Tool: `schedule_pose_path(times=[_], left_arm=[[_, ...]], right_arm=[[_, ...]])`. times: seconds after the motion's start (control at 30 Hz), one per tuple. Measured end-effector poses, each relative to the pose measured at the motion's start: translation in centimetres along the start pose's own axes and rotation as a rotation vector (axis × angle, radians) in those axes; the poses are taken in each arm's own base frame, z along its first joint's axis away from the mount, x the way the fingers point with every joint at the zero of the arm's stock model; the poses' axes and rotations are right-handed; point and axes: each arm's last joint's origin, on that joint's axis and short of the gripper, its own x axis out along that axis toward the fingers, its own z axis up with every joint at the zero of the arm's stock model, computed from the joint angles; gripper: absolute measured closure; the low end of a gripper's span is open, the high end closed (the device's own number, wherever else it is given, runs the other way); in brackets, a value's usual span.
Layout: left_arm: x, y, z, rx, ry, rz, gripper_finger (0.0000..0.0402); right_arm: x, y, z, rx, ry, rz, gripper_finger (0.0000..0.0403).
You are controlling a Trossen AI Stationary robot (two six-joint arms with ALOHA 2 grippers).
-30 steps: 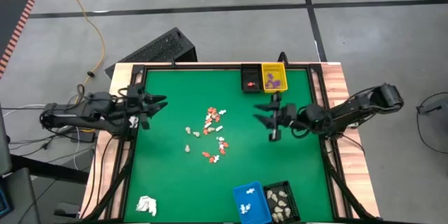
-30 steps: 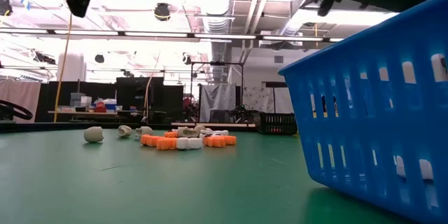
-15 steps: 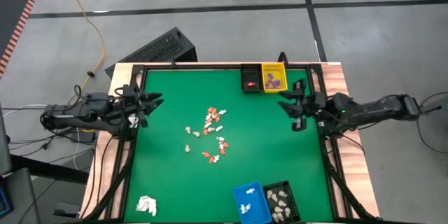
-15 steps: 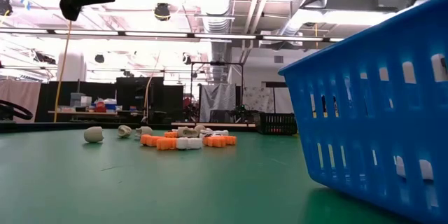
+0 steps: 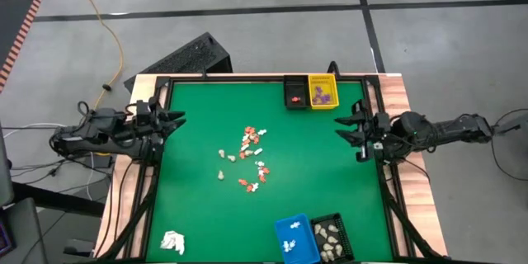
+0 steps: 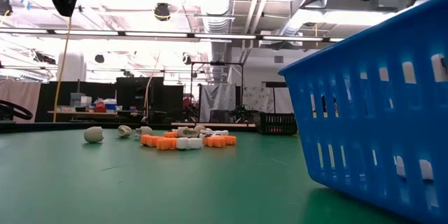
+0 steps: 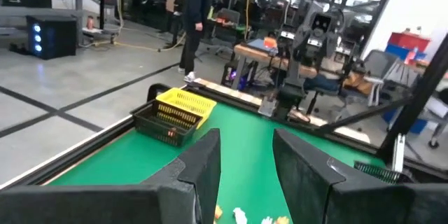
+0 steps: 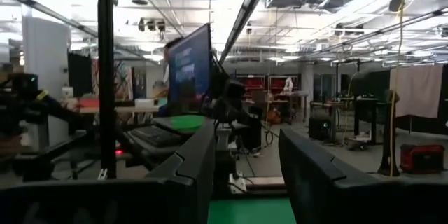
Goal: Sort Halloween decoration
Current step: Put the white skeleton toy into the blue basket
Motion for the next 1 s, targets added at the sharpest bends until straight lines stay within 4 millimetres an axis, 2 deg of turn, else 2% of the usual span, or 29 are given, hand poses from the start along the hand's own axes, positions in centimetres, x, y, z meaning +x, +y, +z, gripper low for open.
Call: schedule_pose_path(times=[0.27,0.47,0.7,0.83,1.0], left_arm=[[-1.1,0.5,-0.2,0.008,-0.005,0.001,0.0281],[-0.6,0.5,-1.2,-0.013,0.019,0.007,0.0281],[0.8,0.5,-3.7,-0.030,0.014,0.005,0.0281],[0.9,0.4,-3.7,-0.029,0.005,-0.015,0.0281],[0.9,0.3,-3.7,-0.037,0.012,-0.043,0.0281]], right_arm=[[0.6,0.0,-0.8,0.082,0.052,-0.041,0.0249],[2.4,0.2,-3.5,0.210,0.187,-0.141,0.0249],[6.0,0.6,-6.8,0.214,0.237,-0.164,0.0249],[8.9,0.3,-8.5,0.179,0.304,-0.205,0.0249],[12.0,-0.8,-11.8,0.065,0.437,-0.261,0.0249]])
